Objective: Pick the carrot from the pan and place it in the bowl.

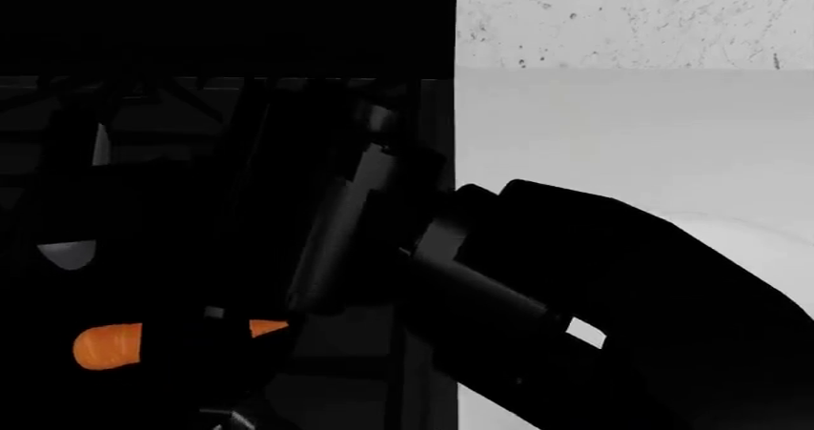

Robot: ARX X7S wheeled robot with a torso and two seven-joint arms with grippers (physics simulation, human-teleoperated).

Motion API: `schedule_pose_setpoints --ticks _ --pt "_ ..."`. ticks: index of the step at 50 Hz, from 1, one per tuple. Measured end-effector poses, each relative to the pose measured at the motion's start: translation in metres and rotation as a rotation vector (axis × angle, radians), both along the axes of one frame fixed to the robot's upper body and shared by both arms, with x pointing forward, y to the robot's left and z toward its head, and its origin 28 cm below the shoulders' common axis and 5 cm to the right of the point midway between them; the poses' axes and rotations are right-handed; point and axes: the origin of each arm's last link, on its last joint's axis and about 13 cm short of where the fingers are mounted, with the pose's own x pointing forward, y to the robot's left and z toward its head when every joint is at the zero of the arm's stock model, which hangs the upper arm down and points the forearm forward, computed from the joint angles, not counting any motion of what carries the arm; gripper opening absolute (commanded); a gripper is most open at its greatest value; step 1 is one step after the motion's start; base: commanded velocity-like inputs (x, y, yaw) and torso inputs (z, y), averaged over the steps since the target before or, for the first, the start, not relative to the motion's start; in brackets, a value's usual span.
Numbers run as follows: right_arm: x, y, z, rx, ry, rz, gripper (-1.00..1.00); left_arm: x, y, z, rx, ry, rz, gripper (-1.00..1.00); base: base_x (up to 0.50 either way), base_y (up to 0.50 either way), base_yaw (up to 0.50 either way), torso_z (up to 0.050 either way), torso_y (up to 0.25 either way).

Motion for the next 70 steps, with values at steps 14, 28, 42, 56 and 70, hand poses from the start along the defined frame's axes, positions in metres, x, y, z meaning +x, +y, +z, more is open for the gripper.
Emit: schedule_pose_setpoints --ticks 14,28,42,56,70 --pt "-0.014 0.007 0.038 0.062 -0.081 -0.018 -1.0 -0.017 -0.002 0.01 0.01 -0.028 -0.006 1.0 0.0 0.0 0.0 0.0 0.0" --pt "-0.033 -0.005 0.077 0.143 -0.16 -0.093 -1.0 -0.023 -0.006 0.014 0.017 -0.044 -0.038 1.0 0.0 0.0 0.0 0.0 0.0" --pt "-0.054 -0.044 0.1 0.231 -0.198 -0.206 -1.0 -0.022 -0.009 0.017 0.019 -0.05 -0.074 1.0 0.0 0.0 0.0 0.0 0.0" --pt "-0.081 -0.087 0.115 0.24 -0.252 -0.355 -1.0 -0.016 -0.011 0.017 0.018 -0.051 -0.107 1.0 0.0 0.0 0.0 0.0 0.0" --pt "-0.116 -0.133 0.124 0.233 -0.318 -0.546 -1.0 -0.008 -0.011 0.014 0.014 -0.05 -0.131 1.0 0.0 0.0 0.0 0.0 0.0"
